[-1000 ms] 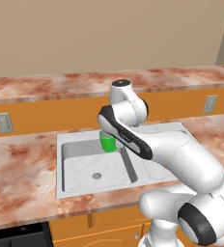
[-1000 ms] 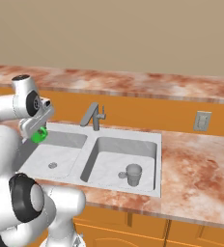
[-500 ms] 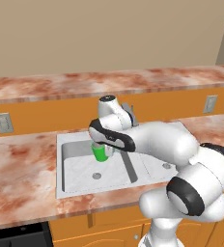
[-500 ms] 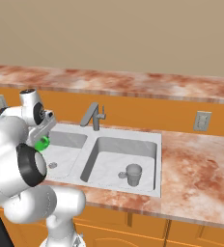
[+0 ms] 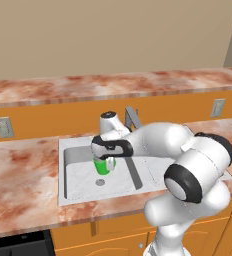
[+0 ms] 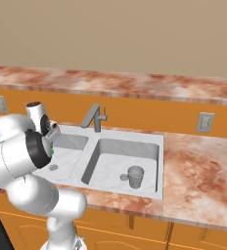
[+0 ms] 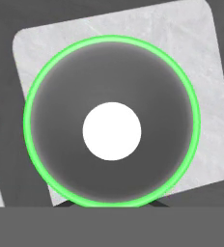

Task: Move any existing items from the left basin to the right basin for drying. Then move the mug from the counter to the left basin of the sink for washing.

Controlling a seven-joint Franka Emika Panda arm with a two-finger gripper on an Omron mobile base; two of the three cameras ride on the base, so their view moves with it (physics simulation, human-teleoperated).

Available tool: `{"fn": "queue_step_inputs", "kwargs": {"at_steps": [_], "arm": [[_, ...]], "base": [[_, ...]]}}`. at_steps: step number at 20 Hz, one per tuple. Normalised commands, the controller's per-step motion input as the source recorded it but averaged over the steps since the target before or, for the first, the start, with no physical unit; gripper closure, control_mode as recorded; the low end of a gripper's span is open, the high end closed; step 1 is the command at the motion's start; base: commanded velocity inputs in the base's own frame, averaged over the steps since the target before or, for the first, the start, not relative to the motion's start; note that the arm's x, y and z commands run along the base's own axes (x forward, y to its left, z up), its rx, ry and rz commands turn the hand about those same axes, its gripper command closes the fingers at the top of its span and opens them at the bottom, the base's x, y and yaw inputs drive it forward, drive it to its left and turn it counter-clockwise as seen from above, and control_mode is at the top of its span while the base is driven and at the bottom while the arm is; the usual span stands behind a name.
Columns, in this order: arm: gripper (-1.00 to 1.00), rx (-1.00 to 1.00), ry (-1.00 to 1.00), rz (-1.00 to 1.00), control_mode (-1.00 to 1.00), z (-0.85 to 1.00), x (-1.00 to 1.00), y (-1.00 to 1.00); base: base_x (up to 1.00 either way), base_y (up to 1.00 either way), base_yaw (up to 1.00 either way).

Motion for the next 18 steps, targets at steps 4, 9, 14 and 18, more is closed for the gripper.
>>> {"fn": "queue_step_inputs", "kwargs": {"at_steps": [4, 9, 14, 18], "arm": [[1.0, 0.0, 0.0, 0.0, -1.0, -0.36, 0.14, 0.06], [1.0, 0.0, 0.01, 0.0, -1.0, -0.37, 0.19, 0.05], [1.0, 0.0, 0.01, 0.0, -1.0, -0.37, 0.29, 0.1], [1.0, 0.0, 0.0, 0.0, -1.0, -0.31, 0.26, 0.13]], "base": [[0.0, 0.0, 0.0], [0.0, 0.0, 0.0], [0.0, 0.0, 0.0], [0.0, 0.0, 0.0]]}}
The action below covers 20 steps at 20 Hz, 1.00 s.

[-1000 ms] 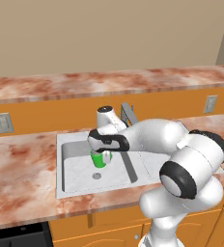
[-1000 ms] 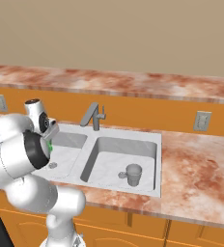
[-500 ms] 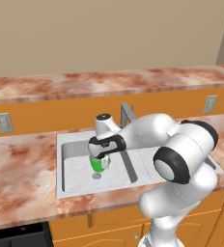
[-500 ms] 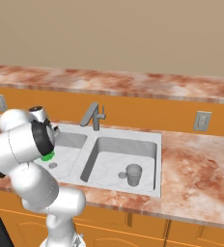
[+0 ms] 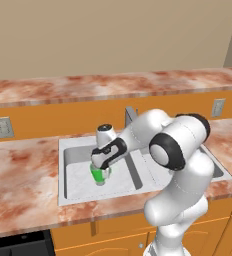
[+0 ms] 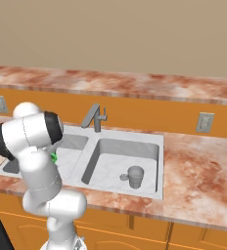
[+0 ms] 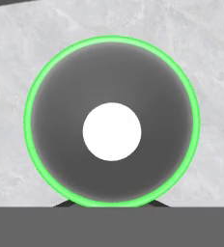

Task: Move any existing items from the left basin to the right basin for drying. Then move the mug from the counter to the left basin of the sink for washing.

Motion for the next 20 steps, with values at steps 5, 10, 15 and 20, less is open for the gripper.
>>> {"fn": "queue_step_inputs", "kwargs": {"at_steps": [5, 10, 15, 20], "arm": [[1.0, 0.0, 0.0, 0.0, -1.0, -0.34, 0.25, 0.2], [1.0, 0.0, 0.0, 0.0, -1.0, -0.29, 0.12, 0.12], [-1.0, 0.0, 0.0, 0.0, -1.0, -0.18, 0.01, 0.02], [-1.0, 0.0, 0.0, 0.0, -1.0, 0.01, 0.0, 0.0]], "base": [[0.0, 0.0, 0.0], [0.0, 0.0, 0.0], [0.0, 0.0, 0.0], [0.0, 0.0, 0.0]]}}
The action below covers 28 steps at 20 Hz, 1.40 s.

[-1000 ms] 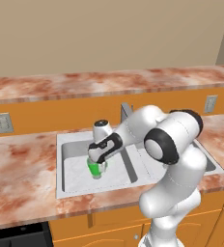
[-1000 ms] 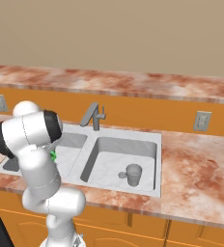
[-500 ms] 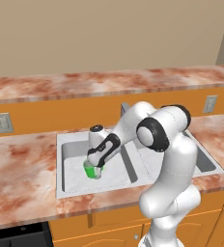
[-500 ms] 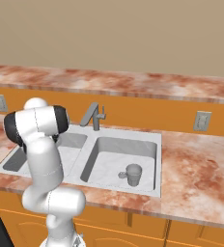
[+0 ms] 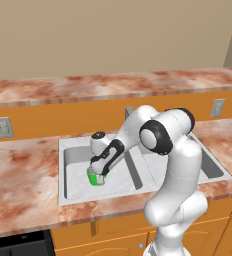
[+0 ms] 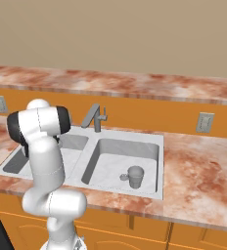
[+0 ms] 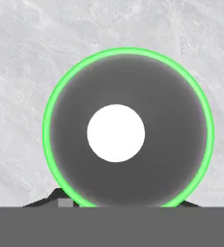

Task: Move any existing items from the left basin to the right basin for drying. Then move the mug from the counter to the left basin of the sink for washing.

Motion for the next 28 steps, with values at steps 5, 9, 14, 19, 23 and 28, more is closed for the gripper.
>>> {"fn": "queue_step_inputs", "kwargs": {"at_steps": [5, 9, 14, 19, 23, 28], "arm": [[-1.0, 0.0, 0.0, 0.0, -1.0, 0.32, 0.0, 0.0], [-1.0, 0.0, 0.0, 0.0, -1.0, 0.74, -0.16, 0.0], [-1.0, 0.0, 0.0, 0.0, -1.0, 0.92, -0.41, -0.02], [-1.0, 0.0, 0.0, 0.0, -1.0, 0.75, -0.52, -0.13], [-1.0, 0.01, 0.0, 0.0, -1.0, 0.75, -0.53, -0.25], [-1.0, 0.04, 0.0, 0.0, -1.0, 0.65, -0.46, -0.33]], "base": [[0.0, 0.0, 0.0], [0.0, 0.0, 0.0], [0.0, 0.0, 0.0], [0.0, 0.0, 0.0], [0.0, 0.0, 0.0], [0.0, 0.0, 0.0]]}}
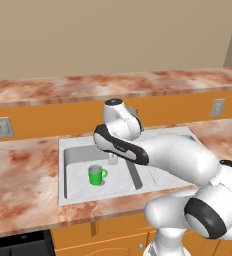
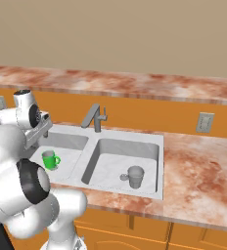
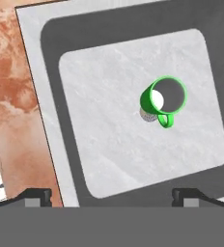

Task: Move any existing items from the left basin to the right basin for drying. Then move the mug from the counter to the left basin of the sink for washing.

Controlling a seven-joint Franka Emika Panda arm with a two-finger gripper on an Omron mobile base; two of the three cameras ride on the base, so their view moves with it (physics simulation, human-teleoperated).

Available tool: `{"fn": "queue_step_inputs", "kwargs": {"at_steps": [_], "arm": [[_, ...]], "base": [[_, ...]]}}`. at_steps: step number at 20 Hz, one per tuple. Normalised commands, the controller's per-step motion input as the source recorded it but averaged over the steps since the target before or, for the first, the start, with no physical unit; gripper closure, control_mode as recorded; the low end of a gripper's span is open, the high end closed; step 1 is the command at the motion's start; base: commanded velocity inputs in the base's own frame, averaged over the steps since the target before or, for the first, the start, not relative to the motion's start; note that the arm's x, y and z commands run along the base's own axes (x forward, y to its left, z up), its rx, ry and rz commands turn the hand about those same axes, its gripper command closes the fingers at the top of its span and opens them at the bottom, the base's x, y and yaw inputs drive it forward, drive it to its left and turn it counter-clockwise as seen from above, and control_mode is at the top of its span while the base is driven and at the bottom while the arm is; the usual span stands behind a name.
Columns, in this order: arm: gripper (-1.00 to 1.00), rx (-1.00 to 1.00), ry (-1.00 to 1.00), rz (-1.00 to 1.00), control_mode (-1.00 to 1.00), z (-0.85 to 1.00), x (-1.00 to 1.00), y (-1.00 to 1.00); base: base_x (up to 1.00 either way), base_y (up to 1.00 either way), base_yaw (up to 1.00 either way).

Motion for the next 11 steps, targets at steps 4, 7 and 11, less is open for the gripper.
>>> {"fn": "queue_step_inputs", "kwargs": {"at_steps": [4, 7, 11], "arm": [[-1.0, 0.06, 0.0, 0.0, -1.0, 0.5, -0.43, -0.4], [-1.0, 0.04, 0.0, -0.01, -1.0, 0.34, -0.32, -0.34], [-1.0, 0.02, -0.02, -0.01, -1.0, 0.17, -0.23, -0.29]], "base": [[0.0, 0.0, 0.0], [0.0, 0.0, 0.0], [0.0, 0.0, 0.0]]}}
